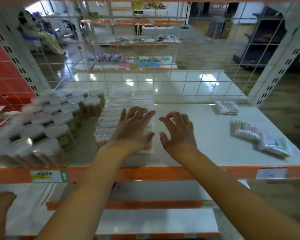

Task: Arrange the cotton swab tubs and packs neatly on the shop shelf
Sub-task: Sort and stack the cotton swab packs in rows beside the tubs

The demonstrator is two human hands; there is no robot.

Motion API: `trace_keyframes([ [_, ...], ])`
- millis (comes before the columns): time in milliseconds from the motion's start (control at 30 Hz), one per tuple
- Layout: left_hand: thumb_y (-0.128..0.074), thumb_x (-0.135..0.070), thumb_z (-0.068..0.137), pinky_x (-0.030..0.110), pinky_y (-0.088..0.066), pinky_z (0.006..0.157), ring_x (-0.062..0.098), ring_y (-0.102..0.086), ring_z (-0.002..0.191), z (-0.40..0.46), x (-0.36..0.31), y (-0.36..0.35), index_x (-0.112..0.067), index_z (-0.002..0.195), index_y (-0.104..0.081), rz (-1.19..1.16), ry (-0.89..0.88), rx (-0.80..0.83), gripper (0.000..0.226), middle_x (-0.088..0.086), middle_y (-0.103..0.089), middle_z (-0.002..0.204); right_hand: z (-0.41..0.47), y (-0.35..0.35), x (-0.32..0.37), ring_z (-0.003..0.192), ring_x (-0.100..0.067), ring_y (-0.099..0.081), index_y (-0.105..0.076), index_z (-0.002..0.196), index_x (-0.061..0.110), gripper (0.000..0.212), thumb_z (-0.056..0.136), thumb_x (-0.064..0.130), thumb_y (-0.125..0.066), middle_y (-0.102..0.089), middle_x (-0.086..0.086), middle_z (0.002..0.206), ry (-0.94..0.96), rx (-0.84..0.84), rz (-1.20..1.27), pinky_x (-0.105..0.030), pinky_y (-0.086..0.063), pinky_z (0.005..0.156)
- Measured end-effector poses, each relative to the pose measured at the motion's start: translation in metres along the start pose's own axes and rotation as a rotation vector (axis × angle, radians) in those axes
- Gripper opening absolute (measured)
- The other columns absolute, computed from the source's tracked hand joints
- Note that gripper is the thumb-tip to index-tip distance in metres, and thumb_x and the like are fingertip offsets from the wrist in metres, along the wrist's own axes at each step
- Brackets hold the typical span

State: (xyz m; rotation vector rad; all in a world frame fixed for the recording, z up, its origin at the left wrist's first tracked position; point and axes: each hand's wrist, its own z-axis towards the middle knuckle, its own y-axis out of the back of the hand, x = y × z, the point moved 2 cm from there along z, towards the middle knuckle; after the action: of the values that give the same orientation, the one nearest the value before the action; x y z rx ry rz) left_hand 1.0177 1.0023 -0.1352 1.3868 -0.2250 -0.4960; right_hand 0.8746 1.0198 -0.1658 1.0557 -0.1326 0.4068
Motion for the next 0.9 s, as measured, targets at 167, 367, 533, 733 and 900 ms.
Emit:
trace_keyframes([
  [167,-0.045,-0.036,0.094,0.040,0.003,0.116,0.019,-0.007,0.141,0.022,-0.055,-0.018,-0.021,0.148,-0.014,-0.020,-0.085,-0.021,0.064,0.000,-0.022,0.150,-0.013,0.023,-0.039,0.125,-0.026,-0.034,-0.044,0.135,0.014,0.049,0.088,0.022,-0.056,-0.042,-0.008,0.134,-0.091,0.074,-0.021,-0.035,-0.029,0.100],
  [367,-0.044,-0.031,0.095,0.042,-0.003,0.118,0.022,-0.013,0.140,0.047,-0.115,-0.044,-0.016,0.147,-0.017,-0.029,-0.181,-0.021,0.061,0.003,-0.028,0.146,-0.027,0.041,-0.093,0.119,-0.029,-0.039,-0.041,0.137,0.011,0.052,0.087,0.020,-0.056,-0.048,-0.010,0.129,-0.178,0.107,-0.098,-0.037,-0.033,0.096],
  [533,-0.047,-0.029,0.094,0.043,-0.008,0.117,0.024,-0.020,0.138,0.067,-0.147,-0.067,-0.013,0.146,-0.022,-0.040,-0.223,-0.017,0.059,0.006,-0.032,0.145,-0.030,0.055,-0.140,0.124,-0.027,-0.035,-0.036,0.139,0.014,0.050,0.091,0.023,-0.049,-0.044,-0.008,0.135,-0.265,0.175,-0.163,-0.035,-0.029,0.101],
  [733,-0.051,-0.028,0.090,0.039,-0.024,0.109,0.029,-0.036,0.126,0.099,-0.176,-0.096,-0.009,0.137,-0.037,-0.113,-0.219,0.015,0.052,0.011,-0.047,0.132,-0.024,0.074,-0.199,0.120,-0.034,-0.039,-0.047,0.132,0.008,0.045,0.088,0.015,-0.054,-0.050,-0.015,0.130,-0.367,0.115,-0.139,-0.040,-0.032,0.096],
  [900,-0.050,-0.029,0.090,0.035,-0.033,0.094,0.032,-0.046,0.113,0.117,-0.187,-0.122,-0.003,0.124,-0.051,-0.269,-0.097,0.103,0.043,0.015,-0.055,0.116,-0.020,0.079,-0.249,0.118,-0.035,-0.040,-0.051,0.128,0.005,0.041,0.090,0.020,-0.053,-0.052,-0.017,0.126,-0.515,0.111,-0.133,-0.041,-0.035,0.093],
])
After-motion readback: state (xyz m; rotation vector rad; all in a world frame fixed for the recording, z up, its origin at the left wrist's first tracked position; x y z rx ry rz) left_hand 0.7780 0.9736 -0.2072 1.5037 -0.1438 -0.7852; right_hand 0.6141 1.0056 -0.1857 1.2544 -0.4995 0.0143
